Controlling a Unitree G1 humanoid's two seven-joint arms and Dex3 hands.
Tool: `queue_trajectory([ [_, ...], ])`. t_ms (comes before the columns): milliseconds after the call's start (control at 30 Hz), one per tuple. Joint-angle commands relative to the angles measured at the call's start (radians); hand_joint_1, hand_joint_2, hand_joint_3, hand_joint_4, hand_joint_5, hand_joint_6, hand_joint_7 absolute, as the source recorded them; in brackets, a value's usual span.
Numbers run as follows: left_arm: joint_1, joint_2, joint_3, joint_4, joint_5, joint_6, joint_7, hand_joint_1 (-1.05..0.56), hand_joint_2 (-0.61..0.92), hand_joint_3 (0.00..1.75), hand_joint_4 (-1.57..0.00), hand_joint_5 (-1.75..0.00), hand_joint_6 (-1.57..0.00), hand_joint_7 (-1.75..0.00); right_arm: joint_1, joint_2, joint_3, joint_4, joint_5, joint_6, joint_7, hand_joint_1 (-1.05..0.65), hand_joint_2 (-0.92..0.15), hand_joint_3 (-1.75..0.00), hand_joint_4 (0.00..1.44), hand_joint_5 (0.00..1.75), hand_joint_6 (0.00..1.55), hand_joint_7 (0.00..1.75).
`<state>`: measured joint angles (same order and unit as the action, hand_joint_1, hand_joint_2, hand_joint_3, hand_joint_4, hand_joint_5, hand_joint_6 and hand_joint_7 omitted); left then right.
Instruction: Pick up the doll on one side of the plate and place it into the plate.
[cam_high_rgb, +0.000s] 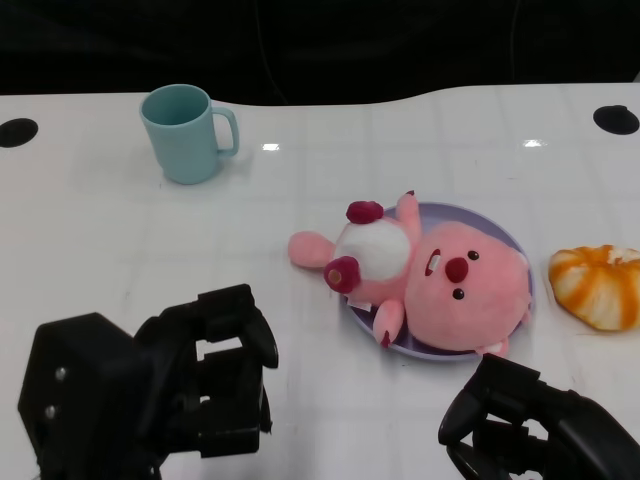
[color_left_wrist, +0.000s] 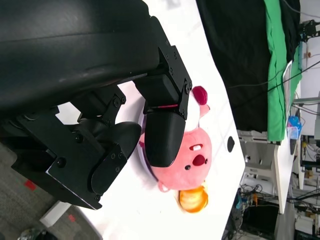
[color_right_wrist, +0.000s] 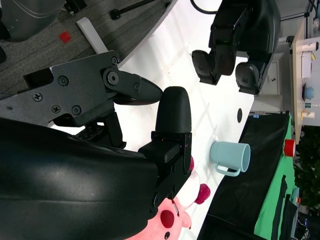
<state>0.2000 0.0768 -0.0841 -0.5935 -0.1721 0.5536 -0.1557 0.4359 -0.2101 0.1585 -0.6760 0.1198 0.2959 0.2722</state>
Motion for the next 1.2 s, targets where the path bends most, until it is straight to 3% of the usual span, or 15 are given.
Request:
queue_trajectory([
  [33,0.032,0.022,-0.003,-0.042,-0.012,0.042,-0.002,-0.04,0.40,1.50,-0.95,-1.75,-0.79,-1.72,0.007,-0.011,-0.013,0.007,0.008,-0.019,0.005,-0.26,-0.88,-0.58,0.65,1.75,0.46,1.64],
  [600,0.037,0.044,-0.004,0.020,-0.027,0.016,-0.045,-0.06,0.40,1.47,-0.97,-1.75,-0.86,-1.58,0.003,-0.018,-0.035,0.019,0.009,-0.032,0.018,-0.25,-0.88,-0.57,0.65,1.75,0.46,1.64],
  [1200,0.019,0.044,-0.014,0.073,-0.024,-0.023,-0.060,-0.06,0.39,1.48,-0.92,-1.75,-0.86,-1.59,-0.006,-0.013,-0.048,0.065,0.017,-0.069,0.031,-0.24,-0.88,-0.57,0.66,1.75,0.46,1.63],
])
